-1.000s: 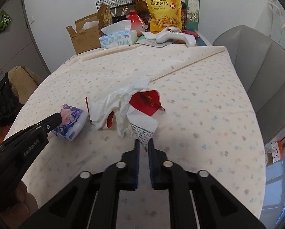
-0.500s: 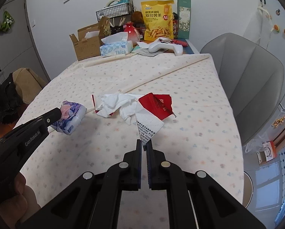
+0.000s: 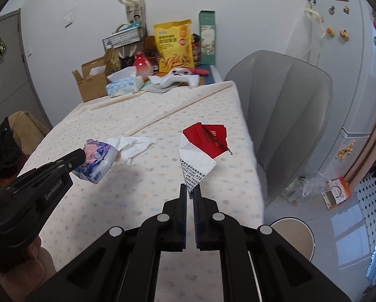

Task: Collect trash
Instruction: 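Carry the tissue packet and red-and-white carton toward the white bin, then open the right tool then the left tool to drop both items into the bin, then move both tools back over the table toward the crumpled white tissue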

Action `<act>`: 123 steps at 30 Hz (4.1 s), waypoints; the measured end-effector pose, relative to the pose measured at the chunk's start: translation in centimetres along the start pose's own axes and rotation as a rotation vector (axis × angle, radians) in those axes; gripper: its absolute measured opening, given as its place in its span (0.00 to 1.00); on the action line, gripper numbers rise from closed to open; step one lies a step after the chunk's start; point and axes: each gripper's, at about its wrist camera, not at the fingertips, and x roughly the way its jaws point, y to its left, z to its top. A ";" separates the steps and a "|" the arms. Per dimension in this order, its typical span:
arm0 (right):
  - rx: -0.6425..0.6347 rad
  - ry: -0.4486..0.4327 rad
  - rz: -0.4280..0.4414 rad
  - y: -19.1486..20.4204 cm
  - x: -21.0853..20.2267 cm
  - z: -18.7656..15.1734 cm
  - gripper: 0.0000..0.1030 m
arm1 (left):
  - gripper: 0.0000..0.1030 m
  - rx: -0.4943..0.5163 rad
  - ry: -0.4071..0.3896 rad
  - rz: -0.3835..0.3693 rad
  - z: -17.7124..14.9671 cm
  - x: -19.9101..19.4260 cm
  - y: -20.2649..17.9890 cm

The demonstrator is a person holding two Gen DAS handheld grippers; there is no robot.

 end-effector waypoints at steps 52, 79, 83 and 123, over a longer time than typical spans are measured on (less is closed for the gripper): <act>0.543 0.133 -0.287 -36.2 2.6 -10.6 0.06 | 0.01 0.522 0.316 -0.354 -9.9 11.1 -37.6; 0.521 0.157 -0.217 -32.9 4.4 -9.8 0.54 | 0.80 0.426 0.280 -0.220 -6.8 11.2 -32.3; 0.507 0.129 -0.236 -32.0 3.3 -9.1 0.56 | 0.83 0.409 0.257 -0.218 -6.2 10.3 -31.3; 0.118 -0.124 -0.336 -9.3 -7.8 0.2 0.90 | 0.95 0.152 -0.048 -0.060 1.1 -2.5 -9.1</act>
